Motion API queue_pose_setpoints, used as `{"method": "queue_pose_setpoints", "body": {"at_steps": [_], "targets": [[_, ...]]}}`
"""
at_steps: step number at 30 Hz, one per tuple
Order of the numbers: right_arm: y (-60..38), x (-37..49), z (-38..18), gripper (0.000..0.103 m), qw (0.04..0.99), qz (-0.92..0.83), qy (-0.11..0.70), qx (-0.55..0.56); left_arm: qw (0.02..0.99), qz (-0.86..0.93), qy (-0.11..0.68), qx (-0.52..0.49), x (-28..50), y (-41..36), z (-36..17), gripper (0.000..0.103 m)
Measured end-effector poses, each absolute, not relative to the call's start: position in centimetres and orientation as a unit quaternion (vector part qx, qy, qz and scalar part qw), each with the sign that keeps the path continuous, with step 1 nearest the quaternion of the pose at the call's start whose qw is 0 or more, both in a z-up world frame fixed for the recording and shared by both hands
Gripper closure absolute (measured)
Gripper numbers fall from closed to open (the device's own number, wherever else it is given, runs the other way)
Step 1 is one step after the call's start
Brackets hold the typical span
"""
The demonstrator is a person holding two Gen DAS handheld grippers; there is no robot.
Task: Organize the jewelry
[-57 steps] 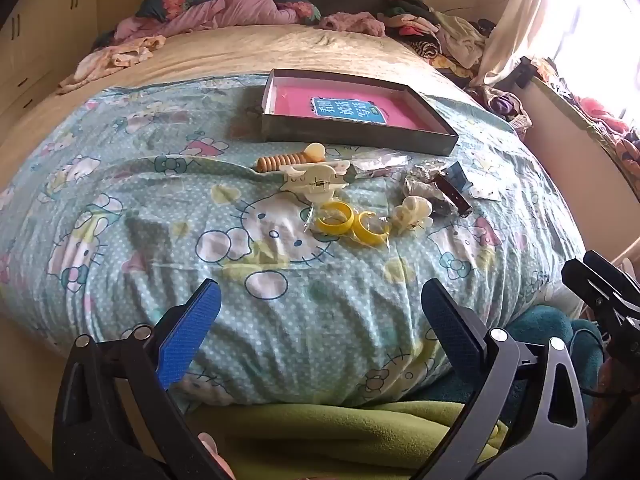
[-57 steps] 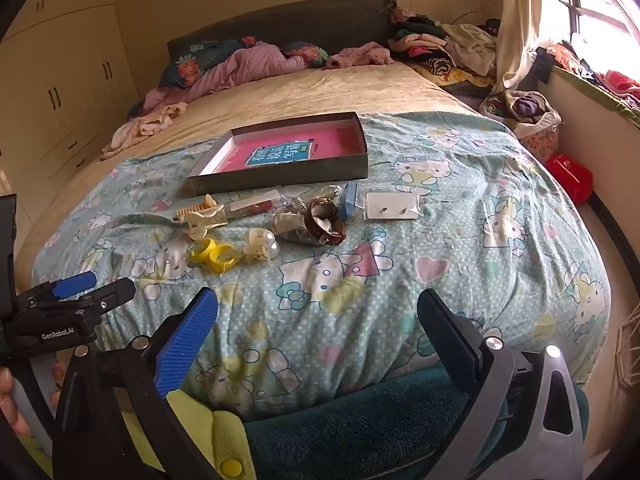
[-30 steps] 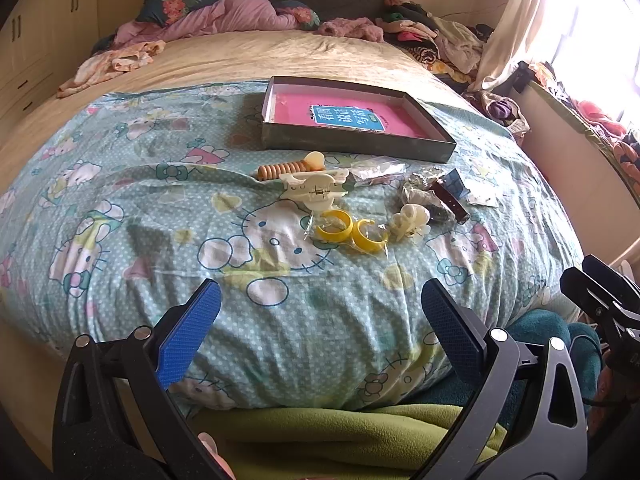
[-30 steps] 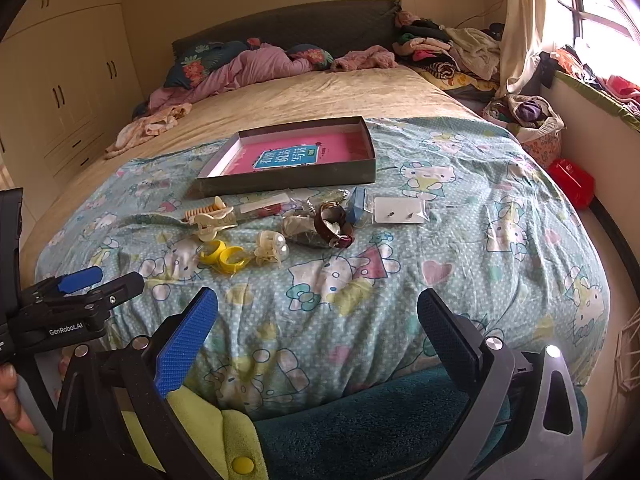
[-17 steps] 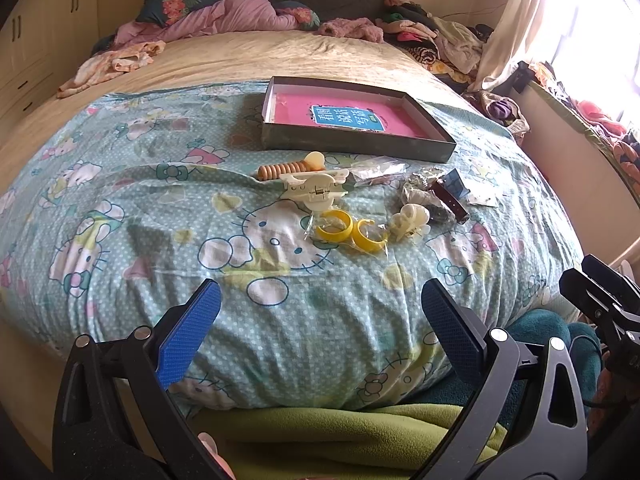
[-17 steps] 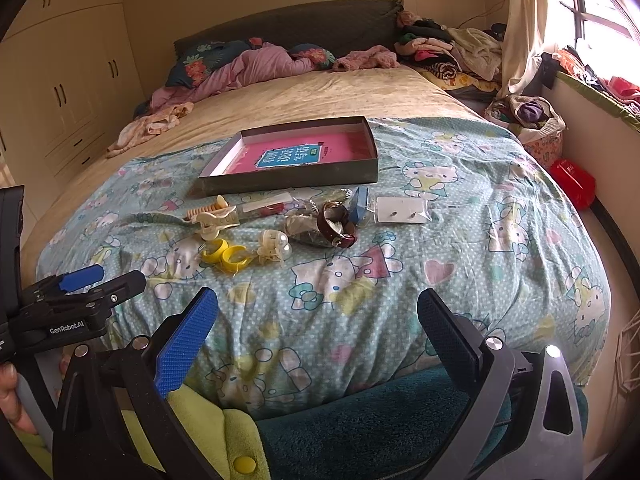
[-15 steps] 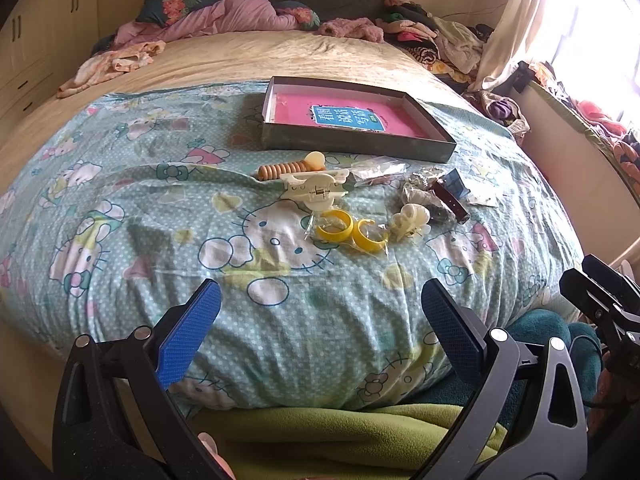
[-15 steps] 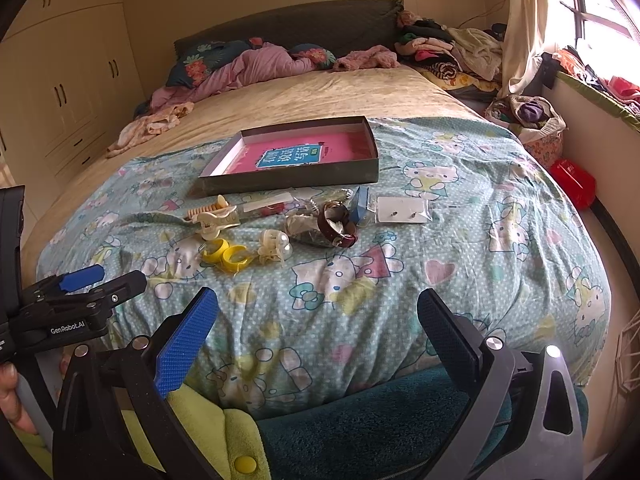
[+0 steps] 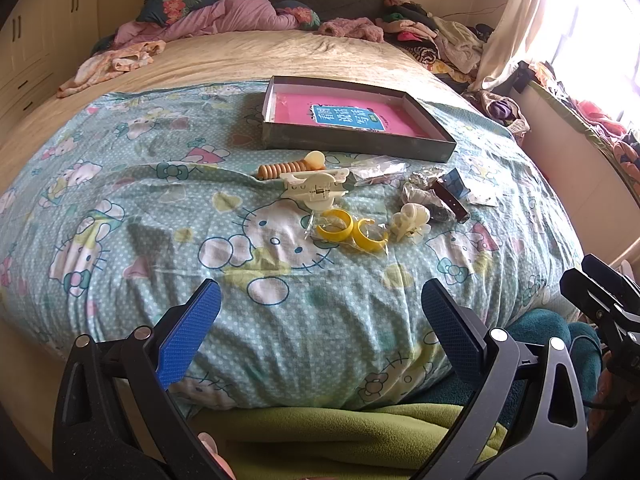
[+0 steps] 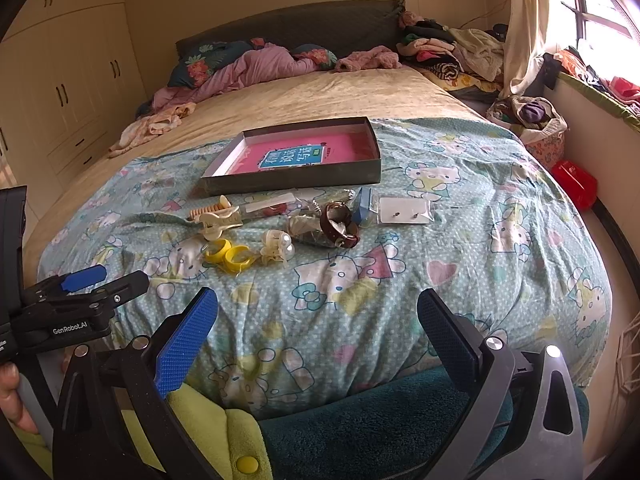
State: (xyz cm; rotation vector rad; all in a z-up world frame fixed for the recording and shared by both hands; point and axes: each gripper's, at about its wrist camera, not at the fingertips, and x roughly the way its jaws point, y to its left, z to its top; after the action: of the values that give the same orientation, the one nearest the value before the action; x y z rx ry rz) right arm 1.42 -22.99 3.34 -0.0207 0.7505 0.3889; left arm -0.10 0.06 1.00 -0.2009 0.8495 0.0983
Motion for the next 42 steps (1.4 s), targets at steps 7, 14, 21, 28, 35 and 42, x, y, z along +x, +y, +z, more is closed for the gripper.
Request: {"method": "queue_pose_setpoints", "body": {"at_steps": [7,14,21,28,35,42], "targets": [[-22.9,1.4,3.4,0.004,0.912,0.191,0.363,-0.009,0.905,0.049,0.41,-0.099,0.0,0.2,1.0,0.009],[-23.0,1.7,3.8,0.004,0.914,0.202,0.352,-0.001,0.904,0.053,0.412,-0.101,0.1,0.3,1.0,0.009],[-22.9,3.1,4.7,0.004,0.918,0.206,0.34,-0.006,0.899,0.068,0.419,-0.112,1.3,1.9,0.3,0.009],[-23.1,5.6,5.2,0.004,0.918,0.205,0.34,-0.001,0.895,0.089,0.421,-0.118,2.7,3.8,0.1,0.009],[-23.0,8.5,5.5,0.004,0.919,0.2,0.341,0.004,0.89,0.093,0.428,-0.128,4.5,5.4,-0.3,0.009],[-23.0,11.3,5.1,0.004,0.917,0.196,0.347,0.009,0.882,0.076,0.44,-0.15,6.8,6.2,-1.3,0.009]]}}
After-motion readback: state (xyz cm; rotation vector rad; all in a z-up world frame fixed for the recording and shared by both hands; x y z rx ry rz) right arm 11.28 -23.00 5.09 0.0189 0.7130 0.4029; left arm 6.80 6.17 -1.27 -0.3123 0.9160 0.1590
